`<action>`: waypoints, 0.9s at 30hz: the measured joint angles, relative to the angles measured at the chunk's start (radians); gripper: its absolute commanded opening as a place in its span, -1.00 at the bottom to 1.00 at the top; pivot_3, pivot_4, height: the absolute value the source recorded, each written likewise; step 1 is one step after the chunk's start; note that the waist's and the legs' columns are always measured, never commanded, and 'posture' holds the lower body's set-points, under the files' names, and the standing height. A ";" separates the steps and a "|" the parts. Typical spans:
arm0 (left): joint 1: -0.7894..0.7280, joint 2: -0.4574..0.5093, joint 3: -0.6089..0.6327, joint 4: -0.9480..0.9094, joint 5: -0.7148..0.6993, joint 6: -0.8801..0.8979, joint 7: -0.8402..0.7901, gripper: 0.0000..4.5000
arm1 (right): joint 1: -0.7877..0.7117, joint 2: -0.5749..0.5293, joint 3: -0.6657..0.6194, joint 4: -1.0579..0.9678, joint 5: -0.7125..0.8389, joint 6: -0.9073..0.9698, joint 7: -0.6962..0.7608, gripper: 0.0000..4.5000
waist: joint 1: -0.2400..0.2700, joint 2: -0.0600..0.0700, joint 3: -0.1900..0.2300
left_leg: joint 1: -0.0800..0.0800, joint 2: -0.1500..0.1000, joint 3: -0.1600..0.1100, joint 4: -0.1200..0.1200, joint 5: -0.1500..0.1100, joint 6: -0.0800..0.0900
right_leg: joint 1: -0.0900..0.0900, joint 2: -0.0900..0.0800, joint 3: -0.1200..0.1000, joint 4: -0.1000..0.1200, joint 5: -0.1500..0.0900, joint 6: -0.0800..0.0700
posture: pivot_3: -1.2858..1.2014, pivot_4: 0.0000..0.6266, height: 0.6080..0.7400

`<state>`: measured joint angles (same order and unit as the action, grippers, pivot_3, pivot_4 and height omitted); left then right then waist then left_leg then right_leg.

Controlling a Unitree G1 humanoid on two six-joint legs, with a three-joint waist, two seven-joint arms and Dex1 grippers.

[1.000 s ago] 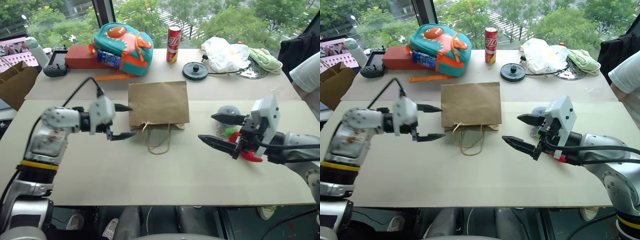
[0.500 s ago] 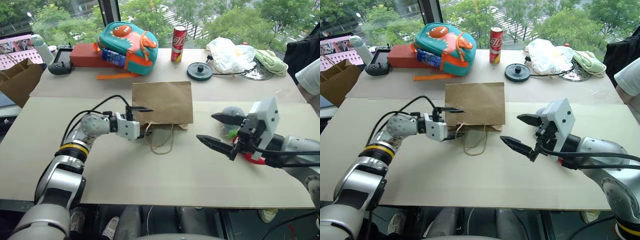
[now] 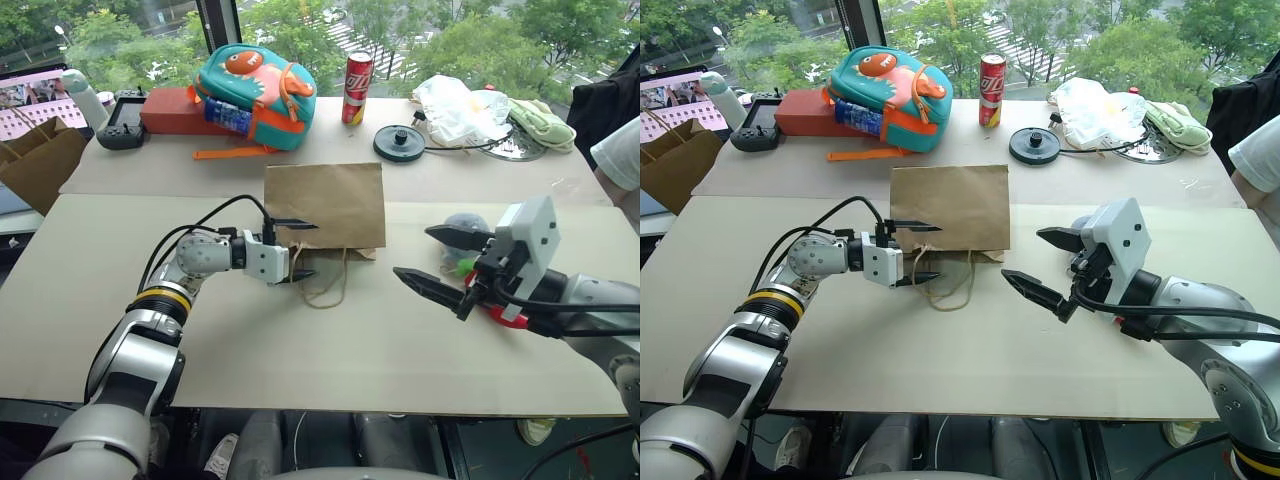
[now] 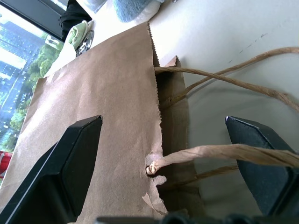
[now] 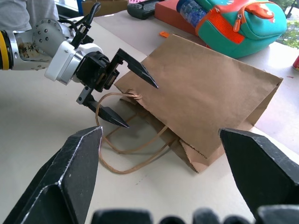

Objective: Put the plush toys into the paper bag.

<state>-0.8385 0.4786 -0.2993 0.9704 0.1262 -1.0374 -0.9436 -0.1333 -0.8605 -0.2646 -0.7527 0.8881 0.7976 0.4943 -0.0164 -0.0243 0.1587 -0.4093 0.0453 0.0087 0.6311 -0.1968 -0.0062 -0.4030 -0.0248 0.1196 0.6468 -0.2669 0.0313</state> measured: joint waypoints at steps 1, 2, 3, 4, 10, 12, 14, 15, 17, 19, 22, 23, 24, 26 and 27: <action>0.003 0.001 0.000 -0.003 -0.012 0.000 -0.011 0.89 | 0.000 0.002 0.000 -0.001 0.000 0.000 -0.001 0.99 | -0.001 0.000 0.000 | 0.000 0.000 0.000 0.000 0.000 0.000 | 0.000 0.000 0.000 0.000 0.000 0.000 | 0.03 -0.52 0.89; 0.013 0.004 0.000 -0.015 -0.029 0.000 -0.035 0.77 | 0.000 0.005 0.003 -0.001 -0.001 0.000 -0.004 1.00 | -0.001 0.000 0.000 | 0.000 0.000 0.000 0.000 0.000 0.000 | 0.000 0.000 0.000 0.000 0.000 0.000 | 0.03 -0.52 0.89; 0.015 0.005 0.000 -0.018 -0.040 0.001 -0.048 0.68 | 0.000 0.006 0.005 -0.001 -0.001 0.000 -0.005 1.00 | -0.001 0.000 0.000 | 0.000 0.000 0.000 0.000 0.000 0.000 | 0.000 0.000 0.000 0.000 0.000 0.000 | 0.03 -0.52 0.89; 0.016 0.006 0.000 -0.020 -0.052 0.005 -0.061 0.53 | 0.000 0.007 0.008 -0.001 -0.001 0.000 -0.006 1.00 | 0.000 0.000 0.000 | 0.000 0.000 -0.001 0.000 0.000 0.000 | 0.000 0.000 0.000 0.000 0.000 0.000 | 0.03 -0.52 0.89; 0.016 0.011 0.002 -0.023 -0.077 0.013 -0.102 -0.48 | -0.002 0.014 0.020 -0.001 -0.005 0.000 -0.016 1.00 | -0.001 0.000 0.000 | 0.000 0.000 -0.001 0.001 0.000 0.000 | 0.000 0.000 0.000 0.000 0.000 0.000 | 0.03 -0.52 0.89; 0.016 0.011 0.002 -0.032 -0.083 0.015 -0.110 -0.82 | -0.004 0.016 0.022 -0.001 -0.007 0.000 -0.017 1.00 | -0.001 0.000 0.000 | 0.000 0.000 -0.001 0.001 0.000 0.000 | 0.000 0.000 0.000 0.000 0.000 0.000 | 0.03 -0.52 0.89; 0.016 0.011 0.002 -0.038 -0.088 0.016 -0.116 -0.97 | -0.006 0.019 0.024 -0.001 -0.009 0.000 -0.018 1.00 | -0.001 0.000 0.000 | 0.000 0.000 -0.001 0.001 0.000 0.000 | 0.000 0.000 0.000 0.000 0.000 0.000 | 0.03 -0.52 0.89; 0.016 0.012 0.003 -0.038 -0.088 0.016 -0.118 -0.97 | -0.006 0.021 0.024 -0.001 -0.011 0.000 -0.018 1.00 | -0.001 0.000 0.000 | 0.000 0.000 -0.001 0.001 0.000 0.000 | 0.000 0.000 0.000 0.000 0.000 0.000 | 0.03 -0.52 0.89; 0.016 0.012 0.003 -0.040 -0.088 0.019 -0.120 -0.97 | -0.007 0.025 0.026 -0.001 -0.013 0.000 -0.019 1.00 | -0.001 0.000 0.000 | 0.000 0.000 -0.001 0.001 0.000 0.000 | 0.000 0.000 0.000 0.000 0.000 0.000 | 0.03 -0.52 0.89; 0.016 0.013 0.004 -0.046 -0.089 0.033 -0.125 -0.97 | -0.011 0.025 0.030 -0.001 -0.016 0.000 -0.019 1.00 | -0.001 0.000 0.000 | 0.000 0.000 -0.001 0.001 0.000 0.000 | 0.000 0.000 0.000 0.000 0.000 0.000 | 0.03 -0.52 0.89; 0.023 0.014 0.008 -0.081 -0.109 0.082 -0.145 -0.97 | -0.012 0.026 0.036 0.000 -0.024 0.000 -0.020 1.00 | -0.001 0.000 0.000 | 0.000 0.000 -0.001 0.001 0.000 0.000 | 0.000 0.000 0.000 0.000 0.000 0.000 | 0.03 -0.52 0.89; 0.031 0.015 0.013 -0.110 -0.132 0.119 -0.161 -0.97 | -0.013 0.029 0.041 0.000 -0.029 0.000 -0.020 1.00 | -0.001 0.000 0.000 | 0.000 0.000 -0.001 0.001 0.000 0.000 | 0.000 0.000 0.000 0.000 0.000 0.000 | 0.03 -0.52 0.89; 0.040 0.015 0.021 -0.141 -0.156 0.165 -0.178 -0.97 | -0.013 0.031 0.046 0.001 -0.038 0.000 -0.020 1.00 | -0.002 0.000 0.000 | 0.000 0.000 -0.002 0.001 0.000 0.000 | 0.000 0.000 0.000 0.000 0.000 0.000 | 0.03 -0.52 0.89; 0.053 0.017 0.039 -0.194 -0.200 0.246 -0.201 -0.97 | -0.013 0.033 0.052 0.004 -0.045 0.000 -0.020 1.00 | -0.002 0.000 0.000 | 0.000 0.000 -0.002 0.001 0.000 0.000 | 0.000 0.001 0.000 0.001 0.000 0.000 | 0.03 -0.52 0.89; 0.060 0.021 0.050 -0.233 -0.230 0.308 -0.214 -0.97 | -0.013 0.036 0.053 0.006 -0.049 0.000 -0.020 1.00 | -0.003 0.000 0.000 | 0.000 0.000 -0.002 0.001 0.000 0.000 | 0.000 0.001 0.000 0.001 0.000 0.000 | 0.03 -0.52 0.89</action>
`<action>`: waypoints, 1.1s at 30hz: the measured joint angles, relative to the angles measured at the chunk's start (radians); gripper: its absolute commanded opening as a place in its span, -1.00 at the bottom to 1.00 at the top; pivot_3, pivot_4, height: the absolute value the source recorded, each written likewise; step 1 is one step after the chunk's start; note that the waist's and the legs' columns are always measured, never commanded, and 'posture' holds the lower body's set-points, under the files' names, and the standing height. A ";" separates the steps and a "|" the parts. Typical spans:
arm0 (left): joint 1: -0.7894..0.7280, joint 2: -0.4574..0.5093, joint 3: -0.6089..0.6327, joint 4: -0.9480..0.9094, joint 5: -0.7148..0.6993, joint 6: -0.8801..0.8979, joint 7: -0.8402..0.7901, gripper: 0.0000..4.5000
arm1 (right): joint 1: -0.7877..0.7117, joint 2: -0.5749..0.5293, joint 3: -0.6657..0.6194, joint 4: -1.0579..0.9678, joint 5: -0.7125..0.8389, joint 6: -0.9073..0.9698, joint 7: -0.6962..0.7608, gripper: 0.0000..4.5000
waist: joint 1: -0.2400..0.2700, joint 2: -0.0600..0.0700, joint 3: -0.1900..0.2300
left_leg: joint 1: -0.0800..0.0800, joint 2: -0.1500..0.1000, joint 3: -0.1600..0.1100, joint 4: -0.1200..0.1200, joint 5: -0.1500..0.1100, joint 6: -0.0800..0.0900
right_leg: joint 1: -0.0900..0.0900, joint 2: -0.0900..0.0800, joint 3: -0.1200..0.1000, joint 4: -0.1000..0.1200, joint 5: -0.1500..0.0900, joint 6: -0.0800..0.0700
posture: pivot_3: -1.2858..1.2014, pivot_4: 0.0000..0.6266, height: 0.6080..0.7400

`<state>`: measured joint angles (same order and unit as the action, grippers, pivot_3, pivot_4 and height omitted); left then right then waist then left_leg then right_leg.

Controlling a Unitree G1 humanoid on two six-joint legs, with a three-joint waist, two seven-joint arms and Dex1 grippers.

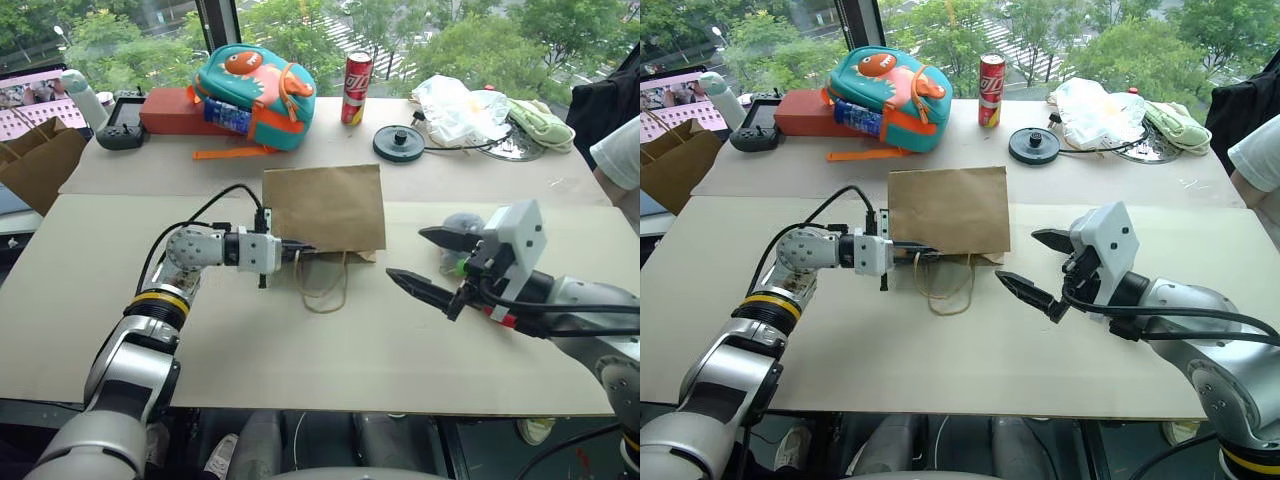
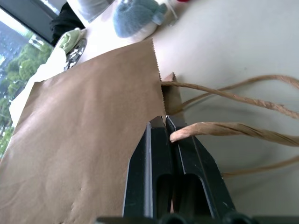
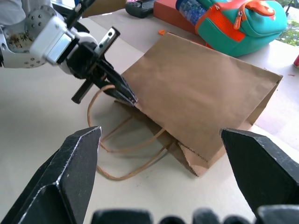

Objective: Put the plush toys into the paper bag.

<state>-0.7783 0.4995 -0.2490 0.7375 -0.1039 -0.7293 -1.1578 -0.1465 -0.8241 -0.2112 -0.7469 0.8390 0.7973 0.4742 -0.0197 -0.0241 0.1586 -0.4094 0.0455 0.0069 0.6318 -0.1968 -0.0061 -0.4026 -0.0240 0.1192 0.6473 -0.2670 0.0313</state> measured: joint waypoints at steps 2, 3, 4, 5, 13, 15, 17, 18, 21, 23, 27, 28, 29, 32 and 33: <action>0.009 0.006 0.020 -0.068 -0.042 0.113 -0.019 -0.97 | 0.000 0.004 0.001 0.003 -0.004 0.000 0.000 1.00 | 0.000 0.000 0.000 | 0.000 0.000 0.000 0.000 0.000 0.000 | 0.000 0.000 0.000 0.000 0.000 0.000 | 0.03 -0.52 0.89; 0.011 0.008 0.029 -0.098 -0.057 0.154 -0.027 -0.97 | 0.000 0.008 0.001 0.004 -0.005 0.000 0.000 1.00 | 0.000 0.000 0.000 | 0.000 0.000 -0.001 0.000 0.000 0.000 | 0.000 0.000 0.000 0.000 0.000 0.000 | 0.03 -0.52 0.89; 0.013 0.012 0.039 -0.135 -0.076 0.219 -0.033 -0.97 | -0.003 0.011 0.009 0.005 -0.014 0.000 0.001 1.00 | 0.000 0.000 0.000 | 0.000 0.000 -0.001 0.000 0.000 0.000 | 0.000 0.000 0.000 0.000 0.000 0.000 | 0.03 -0.52 0.89; 0.014 0.014 0.050 -0.166 -0.097 0.277 -0.035 -0.97 | -0.004 0.012 0.022 0.007 -0.025 0.000 0.002 1.00 | -0.001 0.000 0.000 | 0.000 0.000 -0.001 0.001 0.000 0.000 | 0.000 0.000 0.000 0.000 0.000 0.000 | 0.03 -0.52 0.89; 0.012 0.021 0.111 -0.294 -0.157 0.520 -0.034 -0.97 | -0.043 0.103 0.218 0.078 -0.188 -0.001 -0.050 1.00 | -0.006 0.000 0.000 | 0.000 0.000 -0.001 0.001 0.000 0.000 | 0.000 0.001 0.000 0.000 0.000 0.000 | 0.03 -0.52 0.89; 0.011 0.021 0.115 -0.300 -0.157 0.537 -0.033 -0.99 | -0.055 0.149 0.251 0.104 -0.219 -0.001 -0.079 0.89 | -0.008 0.000 0.000 | 0.000 0.000 -0.002 0.001 0.000 0.000 | 0.000 0.001 0.000 0.000 0.000 0.000 | 0.03 -0.52 0.89; 0.010 0.020 0.116 -0.311 -0.157 0.558 -0.033 -1.00 | -0.068 0.185 0.275 0.129 -0.247 -0.001 -0.101 0.69 | -0.008 0.001 -0.001 | -0.001 0.000 -0.002 0.001 0.000 0.000 | 0.000 0.001 0.000 0.000 0.000 0.000 | 0.03 -0.52 0.89; 0.010 0.019 0.117 -0.313 -0.157 0.565 -0.033 -1.00 | -0.074 0.209 0.279 0.135 -0.262 -0.001 -0.114 0.55 | -0.008 0.001 -0.001 | -0.001 0.000 -0.002 0.001 0.000 0.000 | 0.000 0.001 0.000 0.000 0.000 0.000 | 0.03 -0.52 0.89; 0.005 0.009 0.120 -0.333 -0.160 0.594 -0.032 -1.00 | -0.088 0.294 0.322 0.166 -0.310 -0.006 -0.154 0.08 | -0.009 0.001 -0.001 | -0.001 0.000 -0.002 0.001 0.000 0.000 | 0.000 0.001 0.000 0.000 0.000 0.000 | 0.03 -0.52 0.89; -0.001 0.004 0.120 -0.344 -0.165 0.604 -0.031 -1.00 | -0.088 0.329 0.356 0.178 -0.327 -0.006 -0.164 -0.21 | -0.011 0.001 -0.001 | -0.001 0.000 -0.003 0.001 0.000 0.000 | 0.000 0.001 0.000 0.000 0.000 0.000 | 0.03 -0.52 0.89; -0.002 0.003 0.127 -0.357 -0.168 0.625 -0.032 -1.00 | -0.125 0.400 0.379 0.201 -0.375 -0.007 -0.193 -0.81 | -0.014 0.001 -0.001 | -0.001 0.000 -0.003 0.001 0.000 0.000 | 0.000 0.001 0.000 0.000 0.000 0.000 | 0.03 -0.52 0.89; -0.002 0.002 0.127 -0.359 -0.169 0.629 -0.032 -1.00 | -0.130 0.414 0.387 0.206 -0.387 -0.010 -0.196 -0.97 | -0.016 0.001 -0.001 | -0.001 0.000 -0.003 0.001 0.000 0.000 | 0.000 0.002 0.000 0.000 0.000 0.000 | 0.03 -0.52 0.89; -0.002 0.000 0.127 -0.365 -0.170 0.639 -0.032 -1.00 | -0.136 0.436 0.399 0.220 -0.402 -0.014 -0.203 -0.99 | -0.019 0.001 -0.001 | -0.001 0.000 -0.003 0.001 0.000 0.000 | 0.000 0.002 0.000 0.000 0.000 0.000 | 0.03 -0.52 0.89; -0.006 -0.004 0.128 -0.376 -0.172 0.648 -0.032 -1.00 | -0.165 0.492 0.412 0.289 -0.449 -0.048 -0.229 -0.99 | -0.022 0.001 -0.001 | -0.001 0.000 -0.003 0.001 0.000 0.000 | 0.000 0.002 0.000 0.000 0.000 0.000 | 0.03 -0.52 0.89; -0.008 -0.005 0.128 -0.380 -0.172 0.653 -0.033 -1.00 | -0.177 0.509 0.413 0.315 -0.469 -0.064 -0.239 -0.99 | -0.022 0.001 -0.001 | -0.001 0.000 -0.003 0.001 0.000 0.000 | 0.000 0.002 -0.001 0.000 0.000 0.000 | 0.03 -0.52 0.89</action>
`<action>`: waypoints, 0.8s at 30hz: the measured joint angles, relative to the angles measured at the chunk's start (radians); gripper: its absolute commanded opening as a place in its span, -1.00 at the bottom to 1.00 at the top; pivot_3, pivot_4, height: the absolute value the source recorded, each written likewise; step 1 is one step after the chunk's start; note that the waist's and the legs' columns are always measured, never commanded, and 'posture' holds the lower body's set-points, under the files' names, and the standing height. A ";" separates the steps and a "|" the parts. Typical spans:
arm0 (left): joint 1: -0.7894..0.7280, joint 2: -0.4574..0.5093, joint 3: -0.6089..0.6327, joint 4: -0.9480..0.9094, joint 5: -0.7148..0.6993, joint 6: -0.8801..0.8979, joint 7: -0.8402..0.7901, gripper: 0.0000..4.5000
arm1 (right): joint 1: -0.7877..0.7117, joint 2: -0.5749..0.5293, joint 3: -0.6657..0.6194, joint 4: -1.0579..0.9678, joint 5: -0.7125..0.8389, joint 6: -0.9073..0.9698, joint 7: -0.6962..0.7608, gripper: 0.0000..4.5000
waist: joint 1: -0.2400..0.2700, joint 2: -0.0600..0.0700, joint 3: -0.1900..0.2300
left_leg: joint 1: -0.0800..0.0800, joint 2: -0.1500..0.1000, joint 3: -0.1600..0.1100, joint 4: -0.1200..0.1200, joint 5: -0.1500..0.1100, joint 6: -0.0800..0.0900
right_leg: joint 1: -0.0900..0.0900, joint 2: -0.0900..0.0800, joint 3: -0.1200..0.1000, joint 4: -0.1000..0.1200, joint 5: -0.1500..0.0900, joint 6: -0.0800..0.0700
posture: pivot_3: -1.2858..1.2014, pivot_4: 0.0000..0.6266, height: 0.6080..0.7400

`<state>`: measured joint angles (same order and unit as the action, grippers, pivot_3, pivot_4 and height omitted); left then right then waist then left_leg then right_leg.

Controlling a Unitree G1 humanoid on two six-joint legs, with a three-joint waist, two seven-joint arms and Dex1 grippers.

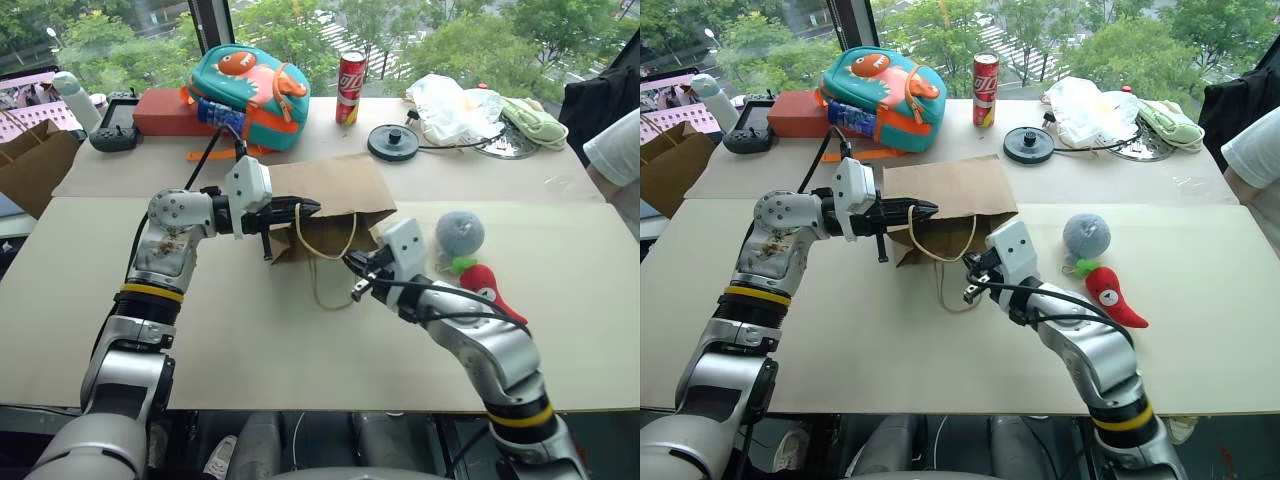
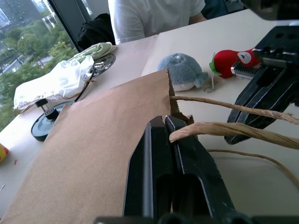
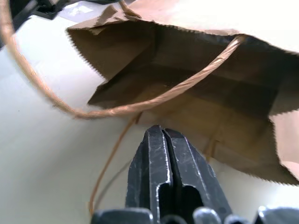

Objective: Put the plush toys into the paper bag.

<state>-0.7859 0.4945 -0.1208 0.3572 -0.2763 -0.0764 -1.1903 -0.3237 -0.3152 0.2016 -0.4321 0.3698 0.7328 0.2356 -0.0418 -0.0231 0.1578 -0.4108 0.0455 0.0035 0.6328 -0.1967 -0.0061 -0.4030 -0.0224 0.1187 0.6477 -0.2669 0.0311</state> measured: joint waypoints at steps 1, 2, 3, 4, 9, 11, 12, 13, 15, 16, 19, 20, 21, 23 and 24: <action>0.000 -0.001 0.000 -0.004 0.000 0.007 0.000 -1.00 | -0.010 0.013 -0.001 0.020 -0.012 -0.011 -0.004 -0.99 | 0.000 0.000 0.000 | 0.000 0.000 0.000 0.000 0.000 0.000 | 0.000 0.000 0.000 0.000 0.000 0.000 | 0.03 -0.52 0.89; -0.001 -0.003 0.001 -0.007 0.000 0.015 0.000 -1.00 | -0.022 0.032 -0.001 0.043 -0.026 -0.028 -0.008 -0.99 | -0.001 0.000 0.000 | 0.000 0.000 0.000 0.000 0.000 0.000 | 0.000 0.000 0.000 0.000 0.000 0.000 | 0.03 -0.52 0.89; -0.002 -0.003 0.001 -0.008 0.000 0.019 0.000 -1.00 | -0.031 0.047 -0.001 0.063 -0.039 -0.044 -0.013 -0.99 | -0.001 0.000 0.000 | 0.000 0.000 0.000 0.000 0.000 0.000 | 0.000 0.000 0.000 0.000 0.000 0.000 | 0.03 -0.52 0.89; -0.003 -0.005 0.001 -0.008 0.000 0.023 0.000 -1.00 | -0.045 0.070 0.000 0.091 -0.054 -0.059 -0.021 -0.99 | -0.001 0.000 0.000 | 0.000 0.000 0.000 0.000 0.000 0.000 | 0.000 0.000 0.000 0.000 0.000 0.000 | 0.03 -0.52 0.89; -0.012 -0.014 0.008 -0.016 -0.002 0.042 0.001 -1.00 | -0.101 0.132 0.012 0.269 -0.160 -0.170 -0.047 -0.99 | -0.002 0.000 0.000 | 0.000 0.000 0.000 -0.001 0.000 0.000 | 0.000 0.000 0.000 0.000 0.000 0.000 | 0.03 -0.52 0.89; -0.016 -0.014 0.012 -0.017 -0.002 0.053 0.001 -1.00 | -0.101 0.146 0.020 0.312 -0.173 -0.183 -0.047 -0.99 | -0.003 0.000 0.000 | 0.000 0.000 0.000 -0.001 0.000 0.000 | -0.001 0.000 0.000 0.000 0.000 0.000 | 0.03 -0.52 0.89; -0.018 -0.014 0.014 -0.017 -0.003 0.058 0.001 -1.00 | -0.101 0.151 0.021 0.321 -0.176 -0.186 -0.046 -0.99 | -0.003 0.000 0.000 | 0.000 0.000 0.000 -0.001 0.000 0.000 | -0.001 0.000 0.000 0.000 0.000 0.000 | 0.03 -0.52 0.89; -0.025 -0.016 0.021 -0.018 -0.006 0.069 0.003 -1.00 | -0.103 0.168 0.023 0.347 -0.191 -0.187 -0.045 -0.99 | -0.003 0.000 0.000 | -0.001 0.000 0.000 -0.001 0.000 0.000 | -0.001 0.000 0.000 0.000 0.000 0.000 | 0.03 -0.52 0.89; -0.040 -0.018 0.028 -0.018 -0.015 0.088 0.009 -1.00 | -0.106 0.186 0.024 0.380 -0.199 -0.186 -0.046 -0.99 | -0.003 0.000 0.000 | -0.001 0.000 -0.001 -0.001 0.000 0.000 | -0.001 0.000 0.000 0.000 0.000 0.000 | 0.03 -0.52 0.89; -0.049 -0.019 0.036 -0.018 -0.023 0.103 0.016 -1.00 | -0.106 0.193 0.024 0.392 -0.201 -0.180 -0.046 -0.99 | -0.003 0.000 0.000 | -0.001 0.000 -0.001 -0.001 0.000 0.000 | -0.001 0.000 0.000 0.000 0.000 0.000 | 0.03 -0.52 0.89; -0.069 -0.019 0.062 -0.017 -0.037 0.126 0.031 -1.00 | -0.106 0.199 0.024 0.402 -0.211 -0.165 -0.045 -0.99 | -0.003 0.000 0.000 | -0.001 0.000 -0.001 -0.001 0.000 0.000 | -0.001 0.000 -0.001 0.000 0.000 0.000 | 0.03 -0.52 0.89; -0.075 -0.019 0.070 -0.017 -0.042 0.141 0.037 -1.00 | -0.106 0.199 0.024 0.404 -0.214 -0.162 -0.045 -0.99 | -0.003 0.000 0.000 | -0.001 0.000 -0.001 -0.001 0.000 0.000 | -0.001 0.000 -0.001 0.000 0.000 0.000 | 0.03 -0.52 0.89; -0.081 -0.019 0.081 -0.016 -0.046 0.155 0.044 -1.00 | -0.105 0.199 0.024 0.405 -0.224 -0.159 -0.045 -0.99 | -0.004 0.000 0.000 | -0.001 0.000 -0.001 -0.001 0.000 0.000 | -0.001 0.000 -0.001 0.000 0.000 0.000 | 0.03 -0.52 0.89; -0.087 -0.021 0.096 -0.015 -0.054 0.181 0.059 -1.00 | -0.105 0.198 0.023 0.405 -0.233 -0.158 -0.043 -0.99 | -0.004 0.000 0.000 | -0.001 0.000 -0.001 -0.001 0.000 0.000 | -0.001 0.000 -0.001 0.000 0.000 0.000 | 0.03 -0.52 0.89; -0.091 -0.024 0.104 -0.013 -0.060 0.192 0.069 -1.00 | -0.105 0.198 0.023 0.405 -0.238 -0.157 -0.041 -0.99 | -0.004 0.000 0.000 | -0.001 0.000 -0.001 -0.001 0.000 0.000 | -0.001 0.000 -0.001 0.000 0.000 0.000 | 0.03 -0.52 0.89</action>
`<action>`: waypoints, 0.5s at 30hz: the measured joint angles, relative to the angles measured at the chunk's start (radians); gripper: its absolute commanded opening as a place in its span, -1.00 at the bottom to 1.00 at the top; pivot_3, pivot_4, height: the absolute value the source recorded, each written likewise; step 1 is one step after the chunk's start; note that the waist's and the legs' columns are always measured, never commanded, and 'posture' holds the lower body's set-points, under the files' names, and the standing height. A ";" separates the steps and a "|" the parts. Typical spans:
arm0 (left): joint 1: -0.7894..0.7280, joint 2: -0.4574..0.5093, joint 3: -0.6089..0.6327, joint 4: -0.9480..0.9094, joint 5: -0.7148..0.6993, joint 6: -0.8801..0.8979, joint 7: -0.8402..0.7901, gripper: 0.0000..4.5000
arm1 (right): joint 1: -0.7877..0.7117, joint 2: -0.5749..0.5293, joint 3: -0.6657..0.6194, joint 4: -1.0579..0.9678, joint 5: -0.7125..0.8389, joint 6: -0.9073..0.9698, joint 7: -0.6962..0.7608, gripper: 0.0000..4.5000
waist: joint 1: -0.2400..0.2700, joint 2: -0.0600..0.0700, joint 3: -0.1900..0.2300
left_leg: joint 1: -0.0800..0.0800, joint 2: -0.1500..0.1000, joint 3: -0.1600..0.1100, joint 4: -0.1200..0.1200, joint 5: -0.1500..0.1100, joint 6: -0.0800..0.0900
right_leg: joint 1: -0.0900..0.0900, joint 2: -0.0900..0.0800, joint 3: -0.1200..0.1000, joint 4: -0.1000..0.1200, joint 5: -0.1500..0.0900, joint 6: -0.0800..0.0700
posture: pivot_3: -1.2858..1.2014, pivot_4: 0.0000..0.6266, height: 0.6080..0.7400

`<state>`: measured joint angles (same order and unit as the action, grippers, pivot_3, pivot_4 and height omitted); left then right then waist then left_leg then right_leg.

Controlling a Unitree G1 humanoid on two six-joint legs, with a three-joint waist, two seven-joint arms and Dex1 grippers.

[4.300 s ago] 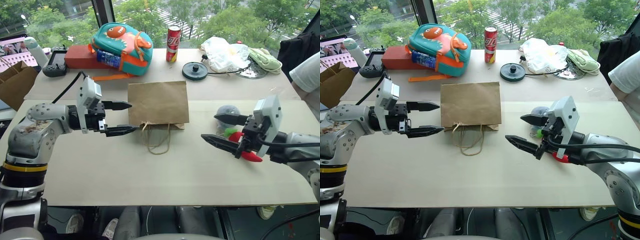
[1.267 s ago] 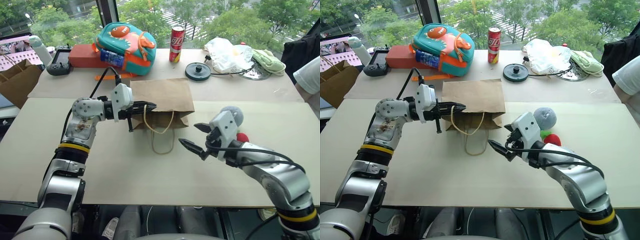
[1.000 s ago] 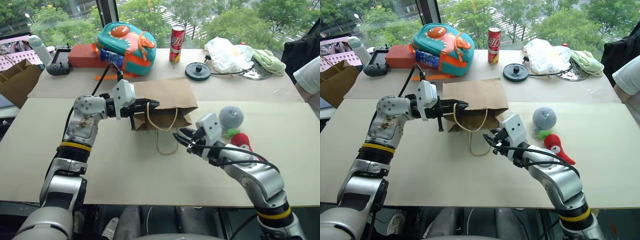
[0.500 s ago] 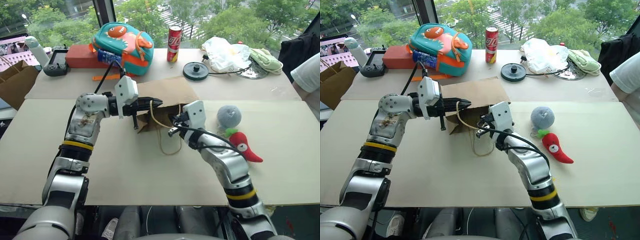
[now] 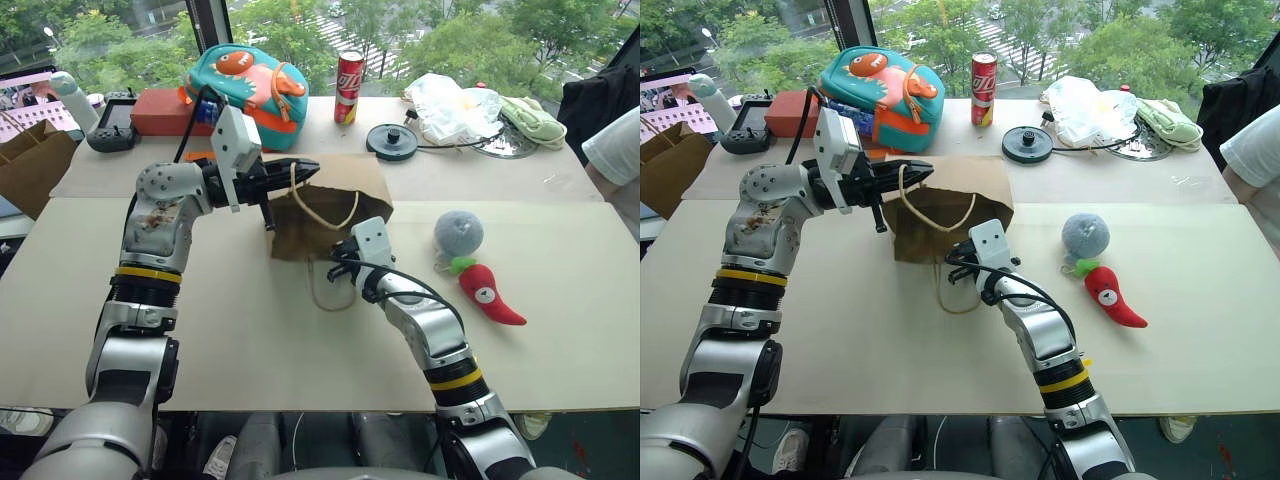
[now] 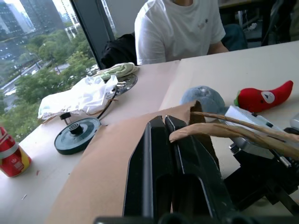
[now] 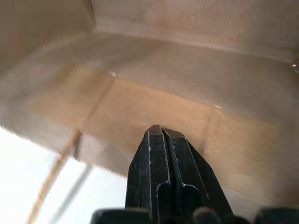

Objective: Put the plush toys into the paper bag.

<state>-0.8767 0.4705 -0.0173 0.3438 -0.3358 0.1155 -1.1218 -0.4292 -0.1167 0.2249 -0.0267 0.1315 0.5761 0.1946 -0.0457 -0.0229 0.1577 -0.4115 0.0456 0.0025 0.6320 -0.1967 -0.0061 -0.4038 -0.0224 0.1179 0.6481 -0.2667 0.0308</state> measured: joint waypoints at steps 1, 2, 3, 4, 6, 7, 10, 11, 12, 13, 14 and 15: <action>-0.005 -0.004 0.003 0.001 -0.003 0.008 0.008 -1.00 | 0.000 0.000 0.000 0.000 -0.002 0.003 0.001 -0.99 | 0.000 0.000 0.000 | 0.000 0.000 0.000 0.000 0.000 0.000 | 0.000 0.000 0.000 0.000 0.000 0.000 | 0.03 -0.52 0.89; -0.010 -0.006 0.004 0.001 -0.006 0.019 0.015 -1.00 | 0.000 0.001 0.000 0.000 -0.004 0.006 0.002 -0.99 | 0.000 0.000 0.000 | 0.000 0.000 0.000 0.000 0.000 0.000 | 0.000 0.000 0.000 0.000 0.000 0.000 | 0.03 -0.52 0.89; -0.012 -0.007 0.007 0.000 -0.007 0.024 0.020 -1.00 | 0.000 0.002 0.000 0.000 -0.007 0.009 0.003 -0.99 | 0.000 0.000 0.000 | 0.000 0.000 0.000 0.000 0.000 0.000 | 0.000 0.000 0.000 0.000 0.000 0.000 | 0.03 -0.52 0.89; -0.012 -0.007 0.010 0.000 -0.007 0.026 0.023 -1.00 | 0.000 0.005 0.000 0.000 -0.009 0.014 0.004 -0.99 | 0.000 0.000 0.000 | 0.000 0.000 0.000 0.000 0.000 0.000 | 0.000 0.000 0.000 0.000 0.000 0.000 | 0.03 -0.52 0.89; -0.012 -0.010 0.011 0.000 -0.007 0.035 0.031 -1.00 | 0.003 0.007 0.001 0.000 -0.013 0.023 0.008 -0.99 | 0.000 0.000 0.000 | 0.000 0.000 0.000 0.000 0.000 0.000 | 0.000 0.000 0.000 0.000 0.000 0.000 | 0.03 -0.52 0.89; -0.012 -0.011 0.011 -0.001 -0.007 0.037 0.033 -1.00 | 0.003 0.008 0.001 0.000 -0.014 0.025 0.010 -0.99 | 0.000 0.000 0.000 | 0.000 0.000 0.000 0.000 0.000 0.000 | 0.000 0.000 0.000 0.000 0.000 0.000 | 0.03 -0.52 0.89; -0.010 -0.013 0.011 -0.010 -0.007 0.040 0.036 -1.00 | 0.003 0.009 0.001 0.000 -0.029 0.032 0.014 -0.99 | 0.000 0.000 0.000 | 0.000 0.000 0.000 0.000 0.000 0.000 | 0.000 0.000 0.000 0.000 0.000 0.000 | 0.03 -0.52 0.89; -0.007 -0.014 0.011 -0.014 -0.007 0.041 0.037 -1.00 | 0.003 0.010 0.000 0.000 -0.031 0.034 0.014 -0.99 | 0.000 0.000 0.000 | 0.000 0.000 0.000 0.000 0.000 0.000 | 0.000 0.000 0.000 0.000 0.000 0.000 | 0.03 -0.52 0.89; -0.004 -0.014 0.011 -0.017 -0.007 0.042 0.038 -1.00 | 0.003 0.010 0.000 0.000 -0.032 0.035 0.015 -0.99 | 0.000 0.000 0.000 | 0.000 0.000 0.000 0.000 0.000 0.000 | 0.000 0.000 0.000 0.000 0.000 0.000 | 0.03 -0.52 0.89; 0.011 -0.015 0.009 -0.028 -0.007 0.045 0.039 -1.00 | 0.003 0.011 -0.001 -0.004 -0.033 0.035 0.017 -0.99 | 0.000 0.000 0.000 | 0.000 0.000 0.000 0.000 0.000 0.000 | 0.000 0.000 0.000 0.000 0.000 0.000 | 0.03 -0.52 0.89; 0.023 -0.016 0.008 -0.035 -0.007 0.056 0.040 -1.00 | 0.003 0.012 -0.004 -0.011 -0.032 0.036 0.017 -0.99 | 0.000 0.000 0.000 | 0.000 0.000 0.000 0.000 0.000 0.000 | 0.000 0.000 0.000 0.000 0.000 0.000 | 0.03 -0.52 0.89; 0.031 -0.017 0.007 -0.039 -0.007 0.064 0.040 -1.00 | 0.004 0.012 -0.006 -0.023 -0.031 0.037 0.018 -0.99 | 0.000 0.000 0.000 | 0.000 0.000 0.000 0.000 0.000 0.000 | 0.000 0.000 0.000 0.000 0.000 0.000 | 0.03 -0.52 0.89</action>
<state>-0.8461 0.4533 -0.0098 0.3046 -0.3430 0.1799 -1.0815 -0.4255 -0.1042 0.2186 -0.0495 0.1001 0.6135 0.2123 -0.0458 -0.0228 0.1577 -0.4116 0.0456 0.0023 0.6318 -0.1967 -0.0062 -0.4040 -0.0225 0.1177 0.6482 -0.2667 0.0308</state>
